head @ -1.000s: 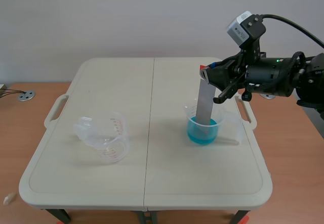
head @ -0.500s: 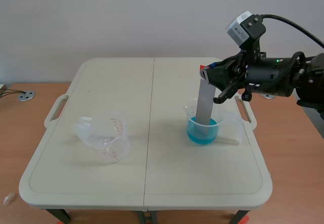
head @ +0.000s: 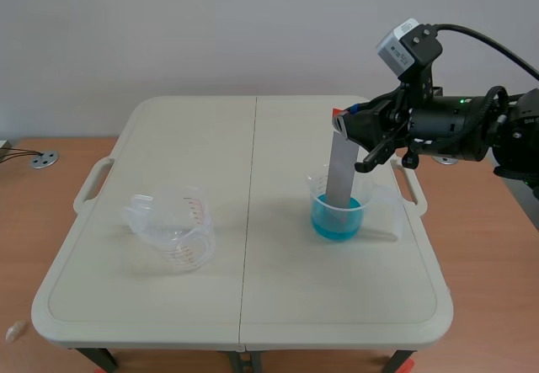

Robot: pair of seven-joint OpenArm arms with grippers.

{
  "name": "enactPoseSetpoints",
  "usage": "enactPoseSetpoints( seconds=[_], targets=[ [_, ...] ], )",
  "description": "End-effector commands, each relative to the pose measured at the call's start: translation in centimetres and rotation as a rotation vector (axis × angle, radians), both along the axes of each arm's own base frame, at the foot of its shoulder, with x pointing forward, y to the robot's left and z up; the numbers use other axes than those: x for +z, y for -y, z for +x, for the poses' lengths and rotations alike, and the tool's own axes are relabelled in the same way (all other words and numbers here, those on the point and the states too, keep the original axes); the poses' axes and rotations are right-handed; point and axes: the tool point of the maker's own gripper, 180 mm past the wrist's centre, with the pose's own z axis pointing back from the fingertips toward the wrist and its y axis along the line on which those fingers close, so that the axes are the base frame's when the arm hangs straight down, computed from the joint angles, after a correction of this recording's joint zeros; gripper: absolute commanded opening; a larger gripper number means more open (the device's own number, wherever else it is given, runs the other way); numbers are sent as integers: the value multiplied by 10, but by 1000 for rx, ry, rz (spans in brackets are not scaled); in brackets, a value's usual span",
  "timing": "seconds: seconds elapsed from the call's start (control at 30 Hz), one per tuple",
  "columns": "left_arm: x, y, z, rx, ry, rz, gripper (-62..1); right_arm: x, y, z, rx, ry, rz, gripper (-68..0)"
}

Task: Hold the metal plate by the orange handle, dip it into the blue solution, take it out and point at it, then put the plate back in the beaker on the left.
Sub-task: 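Hold the plate still in the solution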

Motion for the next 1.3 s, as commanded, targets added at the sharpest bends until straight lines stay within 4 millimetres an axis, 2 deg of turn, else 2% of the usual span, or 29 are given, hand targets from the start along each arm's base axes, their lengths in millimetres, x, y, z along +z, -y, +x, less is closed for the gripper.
enactPoseSetpoints(
  seconds=[0.0,0.53,0.83,1.27],
  targets=[
    [3,6,6,3,20,-20,-551,4,1,1,10,9,9,-662],
    [3,6,6,3,20,-20,-551,15,-2,1,13,27,51,-662],
    [3,6,6,4,21,-21,-551,38,-3,-1,37,77,61,-662],
    [3,6,6,4,24,-23,-551,75,-8,-25,111,156,83,-662]
  ],
)
